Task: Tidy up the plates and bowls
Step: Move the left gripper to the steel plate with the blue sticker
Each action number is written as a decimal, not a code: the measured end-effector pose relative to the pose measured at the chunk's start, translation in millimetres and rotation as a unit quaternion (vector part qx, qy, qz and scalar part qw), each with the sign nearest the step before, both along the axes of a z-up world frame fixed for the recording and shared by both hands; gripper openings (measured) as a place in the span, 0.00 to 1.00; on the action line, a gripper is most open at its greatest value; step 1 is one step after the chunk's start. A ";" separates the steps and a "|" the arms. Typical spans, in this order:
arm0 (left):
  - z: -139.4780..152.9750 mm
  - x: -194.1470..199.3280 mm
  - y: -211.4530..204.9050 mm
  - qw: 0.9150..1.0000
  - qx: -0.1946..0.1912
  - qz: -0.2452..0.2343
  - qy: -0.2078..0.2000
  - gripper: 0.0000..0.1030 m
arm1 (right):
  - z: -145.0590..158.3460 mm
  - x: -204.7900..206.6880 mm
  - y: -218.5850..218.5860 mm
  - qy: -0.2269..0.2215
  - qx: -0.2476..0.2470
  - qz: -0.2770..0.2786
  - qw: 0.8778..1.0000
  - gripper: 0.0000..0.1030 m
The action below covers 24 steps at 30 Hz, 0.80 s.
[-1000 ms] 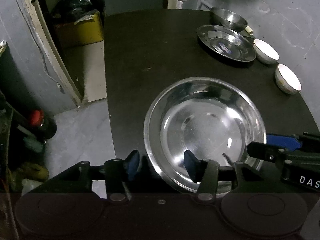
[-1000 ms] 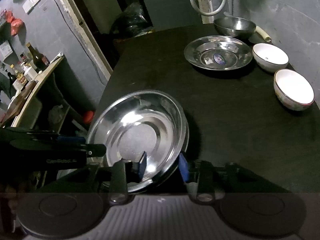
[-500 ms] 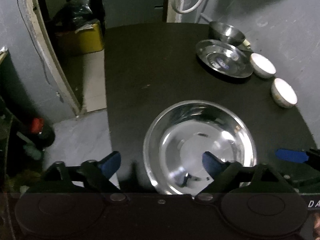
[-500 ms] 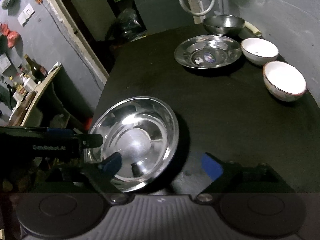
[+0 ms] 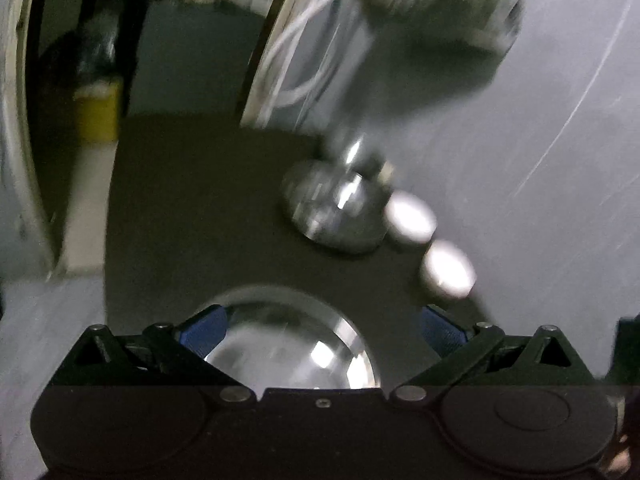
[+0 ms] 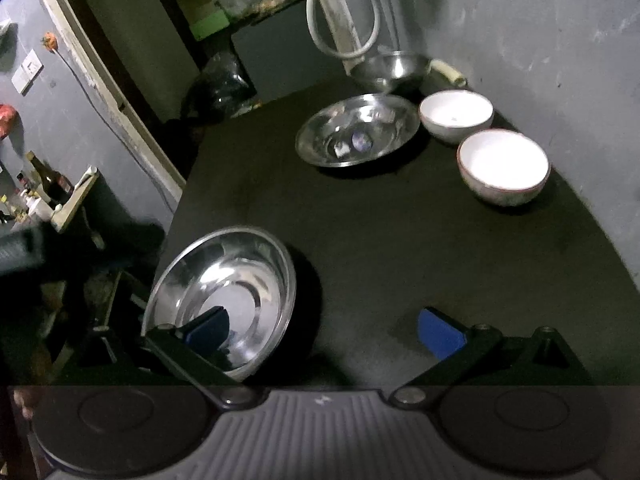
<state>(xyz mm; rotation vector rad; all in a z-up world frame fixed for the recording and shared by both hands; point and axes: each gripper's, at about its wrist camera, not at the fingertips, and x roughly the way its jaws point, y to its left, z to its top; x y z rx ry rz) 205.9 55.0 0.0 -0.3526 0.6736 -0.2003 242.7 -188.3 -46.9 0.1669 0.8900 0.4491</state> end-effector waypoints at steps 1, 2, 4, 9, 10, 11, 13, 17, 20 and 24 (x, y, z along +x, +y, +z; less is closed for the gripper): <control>4.6 -2.8 -1.5 1.000 -0.005 0.003 -0.026 0.99 | 2.4 -0.3 -1.2 -0.005 -0.001 0.000 1.000 1.00; 9.0 -5.4 -2.5 0.999 -0.009 0.006 -0.050 0.99 | 5.4 -1.2 -2.9 -0.010 -0.003 0.000 1.000 1.00; 19.6 -6.9 -4.8 0.996 -0.017 0.012 -0.090 0.99 | 13.8 -3.8 -7.1 -0.022 -0.008 -0.003 1.000 1.00; 30.6 -1.4 -5.1 0.992 -0.016 0.025 -0.122 0.99 | 36.8 -8.4 -15.6 -0.072 -0.021 -0.015 0.997 1.00; 31.7 1.0 -4.7 0.992 -0.010 0.027 -0.122 0.99 | 39.4 -7.5 -17.2 -0.081 -0.023 -0.017 0.996 1.00; 33.6 4.3 -3.4 0.992 -0.002 0.030 -0.120 0.99 | 42.0 -5.4 -18.4 -0.089 -0.027 -0.020 0.995 1.00; 35.2 13.5 -2.6 0.992 0.015 0.039 -0.116 0.99 | 46.0 0.5 -21.7 -0.098 -0.030 -0.027 0.994 1.00; 41.6 31.1 -2.8 0.991 0.059 0.058 -0.107 0.99 | 51.2 14.8 -25.9 -0.112 -0.022 -0.044 0.992 1.00; 44.8 39.7 -3.0 0.989 0.089 0.068 -0.093 0.99 | 49.7 26.8 -27.1 -0.123 -0.016 -0.049 0.991 1.00; 43.6 55.6 -0.9 0.992 0.081 0.070 -0.072 0.99 | 43.2 41.3 -30.6 -0.125 -0.001 -0.059 0.990 1.00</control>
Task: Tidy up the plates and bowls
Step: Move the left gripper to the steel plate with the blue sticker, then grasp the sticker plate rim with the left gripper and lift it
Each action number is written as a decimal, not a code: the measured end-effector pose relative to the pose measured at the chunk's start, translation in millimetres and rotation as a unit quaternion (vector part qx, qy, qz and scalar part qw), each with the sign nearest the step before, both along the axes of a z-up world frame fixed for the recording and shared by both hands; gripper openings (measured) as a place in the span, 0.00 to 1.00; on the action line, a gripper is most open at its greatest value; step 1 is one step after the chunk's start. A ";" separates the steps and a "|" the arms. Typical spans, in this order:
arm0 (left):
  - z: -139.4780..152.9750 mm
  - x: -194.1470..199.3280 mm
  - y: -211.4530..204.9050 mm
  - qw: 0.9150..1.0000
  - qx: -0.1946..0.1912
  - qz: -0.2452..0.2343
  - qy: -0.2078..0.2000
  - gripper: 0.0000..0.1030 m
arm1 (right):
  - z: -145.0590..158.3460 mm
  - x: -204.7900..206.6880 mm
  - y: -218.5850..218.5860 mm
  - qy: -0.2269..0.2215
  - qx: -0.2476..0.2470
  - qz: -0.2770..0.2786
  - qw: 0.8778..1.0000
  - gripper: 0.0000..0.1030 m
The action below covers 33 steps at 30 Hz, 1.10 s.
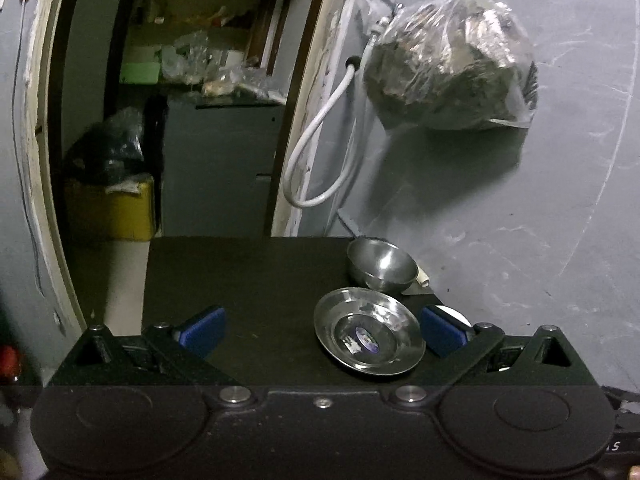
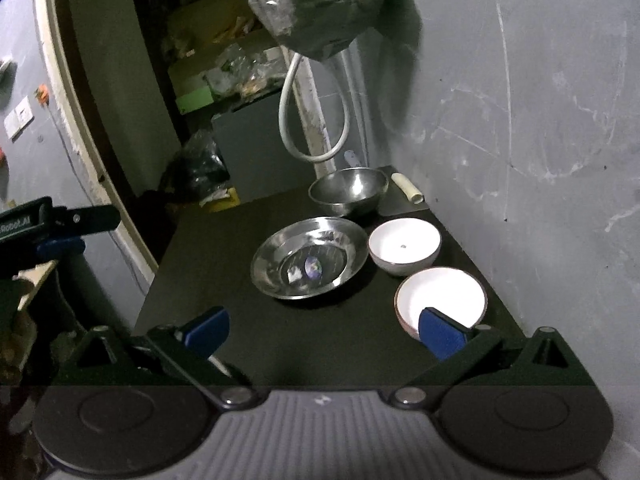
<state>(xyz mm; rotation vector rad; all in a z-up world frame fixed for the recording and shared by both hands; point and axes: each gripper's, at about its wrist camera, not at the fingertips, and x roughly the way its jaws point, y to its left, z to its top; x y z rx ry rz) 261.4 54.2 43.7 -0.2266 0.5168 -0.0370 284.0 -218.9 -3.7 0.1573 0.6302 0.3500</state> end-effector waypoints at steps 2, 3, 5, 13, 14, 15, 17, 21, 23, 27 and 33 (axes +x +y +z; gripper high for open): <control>-3.3 11.4 0.1 1.000 0.001 -0.002 0.017 0.99 | -4.8 8.8 -2.1 0.002 0.008 -0.004 1.000 1.00; -5.7 16.7 -0.3 1.000 0.003 -0.002 0.024 0.99 | -7.2 12.7 -3.1 0.003 0.010 -0.005 1.000 1.00; -11.5 25.3 -0.3 0.999 0.007 0.009 0.030 0.99 | -12.7 21.2 -3.2 0.008 0.015 -0.008 1.000 1.00; -38.9 86.9 2.8 0.997 0.017 0.005 0.081 0.99 | -33.8 61.9 0.8 0.055 0.047 -0.009 0.997 1.00; -42.6 96.2 2.5 0.996 0.020 0.005 0.089 0.99 | -36.0 67.2 2.4 0.059 0.052 -0.008 0.997 1.00; -47.4 106.2 1.9 0.995 0.023 0.004 0.097 0.99 | -38.5 72.4 4.5 0.063 0.055 -0.007 0.996 1.00; -55.6 120.4 0.6 0.994 0.030 -0.007 0.108 0.99 | -42.9 79.7 9.1 0.067 0.057 -0.001 0.996 1.00; -69.1 150.1 -5.0 0.990 0.048 -0.035 0.125 0.99 | -52.1 95.3 18.8 0.073 0.068 0.011 0.995 1.00; -77.5 163.4 -7.2 0.989 0.049 -0.044 0.135 0.99 | -59.8 103.5 23.4 0.080 0.070 0.012 0.994 1.00; -97.1 184.5 -11.5 0.984 0.044 -0.052 0.164 0.99 | -75.5 117.2 28.8 0.092 0.075 0.013 0.993 0.98; -106.3 190.9 -20.4 0.984 0.042 -0.061 0.161 0.96 | -81.3 126.6 34.6 0.084 0.076 0.009 0.994 0.92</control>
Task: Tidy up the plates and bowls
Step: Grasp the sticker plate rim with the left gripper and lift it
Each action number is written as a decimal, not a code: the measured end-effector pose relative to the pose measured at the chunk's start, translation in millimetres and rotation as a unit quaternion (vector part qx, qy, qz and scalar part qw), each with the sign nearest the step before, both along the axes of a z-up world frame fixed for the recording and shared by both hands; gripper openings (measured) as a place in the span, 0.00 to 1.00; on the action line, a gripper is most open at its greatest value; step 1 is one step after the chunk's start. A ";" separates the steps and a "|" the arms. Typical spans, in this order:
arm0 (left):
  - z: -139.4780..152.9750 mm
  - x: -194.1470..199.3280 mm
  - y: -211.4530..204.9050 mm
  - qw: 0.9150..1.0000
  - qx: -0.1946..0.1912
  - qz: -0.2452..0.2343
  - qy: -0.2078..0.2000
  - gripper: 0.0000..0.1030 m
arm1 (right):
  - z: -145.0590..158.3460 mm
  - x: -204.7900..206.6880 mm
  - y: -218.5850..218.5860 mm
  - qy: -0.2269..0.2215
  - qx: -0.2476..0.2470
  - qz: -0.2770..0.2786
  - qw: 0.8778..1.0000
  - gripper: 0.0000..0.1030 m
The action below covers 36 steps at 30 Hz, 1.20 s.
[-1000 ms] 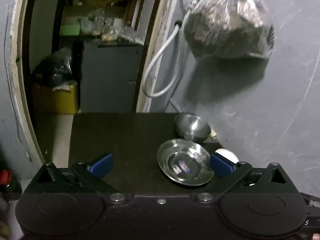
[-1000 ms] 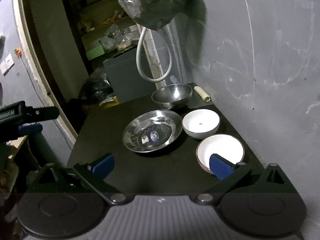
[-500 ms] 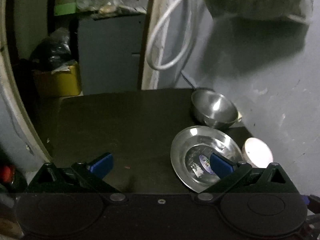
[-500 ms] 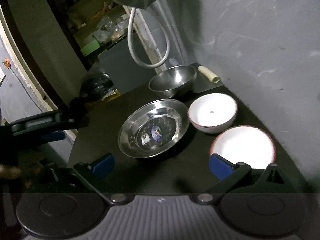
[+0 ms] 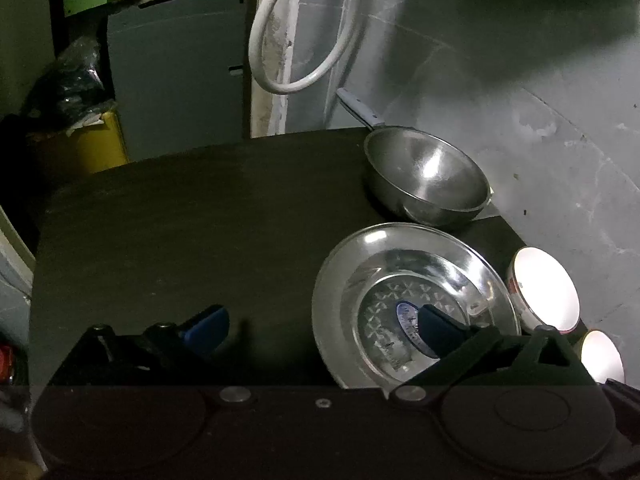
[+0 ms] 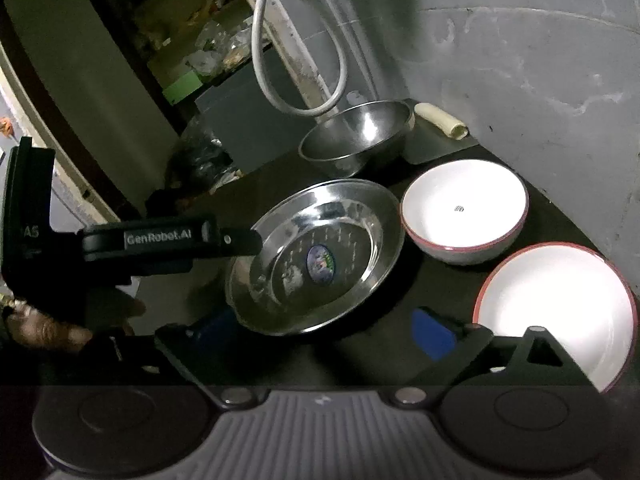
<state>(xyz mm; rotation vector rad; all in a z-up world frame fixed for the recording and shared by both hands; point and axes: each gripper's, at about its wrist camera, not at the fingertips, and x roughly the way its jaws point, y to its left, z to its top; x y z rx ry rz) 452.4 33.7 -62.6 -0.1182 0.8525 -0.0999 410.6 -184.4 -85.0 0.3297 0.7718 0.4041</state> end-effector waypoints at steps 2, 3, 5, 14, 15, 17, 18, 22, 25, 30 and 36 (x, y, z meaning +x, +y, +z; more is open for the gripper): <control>-2.0 3.3 -0.7 1.000 -0.003 0.000 0.003 0.90 | -0.9 3.7 1.6 -0.007 -0.007 -0.006 1.000 0.85; -3.6 5.7 -1.2 1.000 -0.005 0.000 0.006 0.89 | -1.3 5.9 1.8 -0.010 -0.008 -0.008 1.000 0.83; -6.4 9.7 -0.8 1.000 -0.014 0.001 0.014 0.81 | -2.2 10.3 2.0 -0.013 -0.011 -0.014 1.000 0.77; -16.5 7.1 6.3 0.996 -0.085 0.024 0.021 0.51 | -5.9 29.4 4.5 -0.022 -0.040 -0.029 0.999 0.50; -16.9 5.8 6.3 0.996 -0.086 0.026 0.022 0.48 | -6.3 30.0 3.5 -0.023 -0.043 -0.028 0.998 0.48; -17.3 3.0 7.9 0.995 -0.096 0.027 0.026 0.39 | -7.1 30.8 1.1 -0.024 -0.050 -0.027 0.998 0.37; -17.1 1.4 8.6 0.994 -0.104 0.026 0.027 0.38 | -7.4 30.5 -0.2 -0.023 -0.054 -0.025 0.998 0.35; -13.3 -9.8 4.2 0.996 -0.089 0.019 0.026 0.37 | -6.4 26.2 -3.1 -0.019 -0.055 -0.014 0.998 0.29; -9.5 -21.4 2.9 0.997 -0.071 0.007 0.027 0.37 | -3.4 19.1 -2.3 -0.012 -0.052 -0.010 0.999 0.28; 2.6 -47.5 6.5 0.998 -0.065 0.006 0.018 0.37 | 4.5 -0.8 -0.1 -0.019 -0.046 -0.003 0.999 0.28; 11.7 -74.8 7.7 0.998 -0.067 0.007 0.013 0.37 | 12.4 -24.1 -0.7 -0.017 -0.039 0.003 0.999 0.28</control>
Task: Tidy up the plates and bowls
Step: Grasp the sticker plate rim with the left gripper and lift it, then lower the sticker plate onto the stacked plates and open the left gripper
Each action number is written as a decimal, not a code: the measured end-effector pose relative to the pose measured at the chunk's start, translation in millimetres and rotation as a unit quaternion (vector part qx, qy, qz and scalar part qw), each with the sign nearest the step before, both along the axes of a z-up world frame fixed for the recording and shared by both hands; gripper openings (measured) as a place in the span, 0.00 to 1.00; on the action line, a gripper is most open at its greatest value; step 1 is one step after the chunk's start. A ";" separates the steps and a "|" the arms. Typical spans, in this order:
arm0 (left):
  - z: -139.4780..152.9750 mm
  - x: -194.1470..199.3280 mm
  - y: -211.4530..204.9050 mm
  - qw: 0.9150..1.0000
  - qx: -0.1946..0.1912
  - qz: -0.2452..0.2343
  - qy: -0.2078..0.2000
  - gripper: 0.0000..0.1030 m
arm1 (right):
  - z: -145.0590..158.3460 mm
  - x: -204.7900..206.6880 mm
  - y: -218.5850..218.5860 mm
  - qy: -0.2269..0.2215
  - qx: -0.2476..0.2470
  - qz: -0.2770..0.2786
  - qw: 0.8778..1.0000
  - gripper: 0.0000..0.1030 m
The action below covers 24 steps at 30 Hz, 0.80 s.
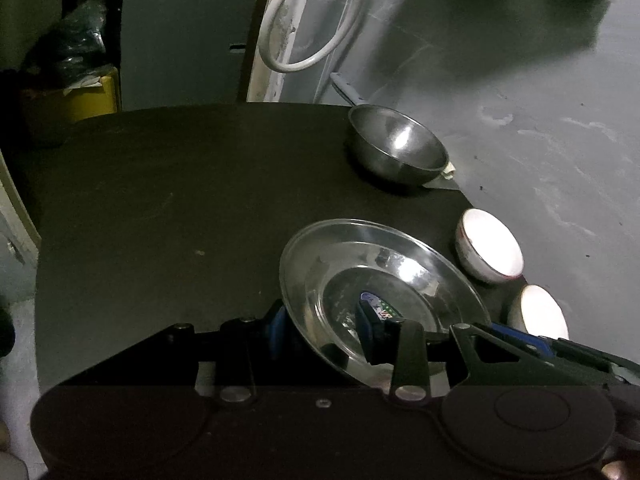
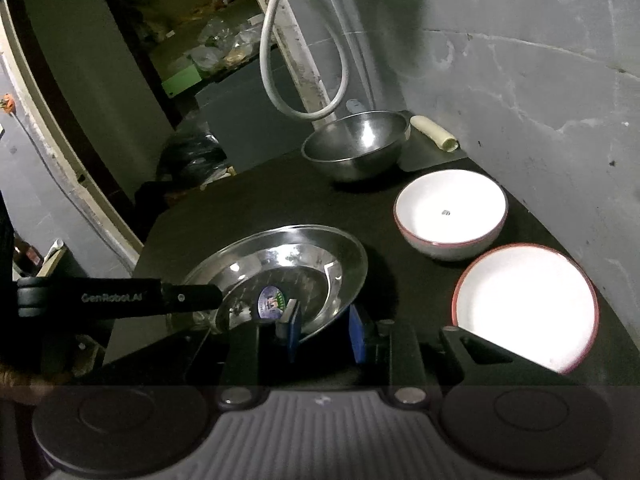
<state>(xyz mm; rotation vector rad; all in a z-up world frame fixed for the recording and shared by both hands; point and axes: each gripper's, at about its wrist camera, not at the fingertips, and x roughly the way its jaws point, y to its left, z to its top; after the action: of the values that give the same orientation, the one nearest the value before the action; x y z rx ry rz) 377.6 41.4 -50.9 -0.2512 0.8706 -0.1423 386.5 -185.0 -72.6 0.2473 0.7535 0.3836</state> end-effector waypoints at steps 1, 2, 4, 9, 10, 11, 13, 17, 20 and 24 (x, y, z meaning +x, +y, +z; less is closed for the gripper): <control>2.6 -5.8 0.1 1.000 -0.001 0.000 -0.004 0.37 | 1.9 -3.3 -0.5 -0.001 0.000 0.000 1.000 0.28; 4.6 -10.8 0.0 1.000 -0.002 0.000 -0.007 0.37 | 4.5 -8.3 -1.2 -0.005 0.002 0.001 1.000 0.28; 9.5 -21.6 -0.9 1.000 -0.002 0.000 -0.013 0.37 | 10.2 -18.3 -3.1 -0.011 0.004 0.003 1.000 0.28; 23.5 -49.7 -0.4 0.999 -0.007 -0.002 -0.034 0.37 | 25.8 -40.5 -6.6 -0.028 0.004 0.014 1.000 0.28; 25.8 -55.5 -0.2 0.999 -0.007 -0.003 -0.037 0.37 | 27.5 -44.3 -6.7 -0.030 0.002 0.015 0.999 0.28; 28.4 -60.4 0.1 0.999 -0.007 -0.003 -0.040 0.37 | 30.8 -49.7 -6.7 -0.033 0.001 0.018 0.999 0.28; 34.2 -71.4 0.4 0.999 -0.007 -0.002 -0.048 0.37 | 35.8 -59.0 -7.0 -0.038 -0.001 0.024 0.999 0.28; 42.6 -93.4 3.7 0.998 -0.012 0.008 -0.063 0.37 | 45.0 -77.6 -5.3 -0.041 -0.005 0.047 0.998 0.28; 42.0 -110.7 7.2 0.998 -0.015 0.019 -0.066 0.37 | 48.6 -88.2 -3.5 -0.042 -0.007 0.067 0.997 0.28; 39.1 -129.9 9.9 0.997 -0.010 0.026 -0.068 0.37 | 49.1 -100.7 2.8 -0.039 -0.016 0.087 0.995 0.28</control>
<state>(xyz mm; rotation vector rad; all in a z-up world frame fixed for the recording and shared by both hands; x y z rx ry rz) 247.7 51.3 -11.9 -0.2791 0.7275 -0.1175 285.7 -182.2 -23.5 0.1359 0.7055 0.5426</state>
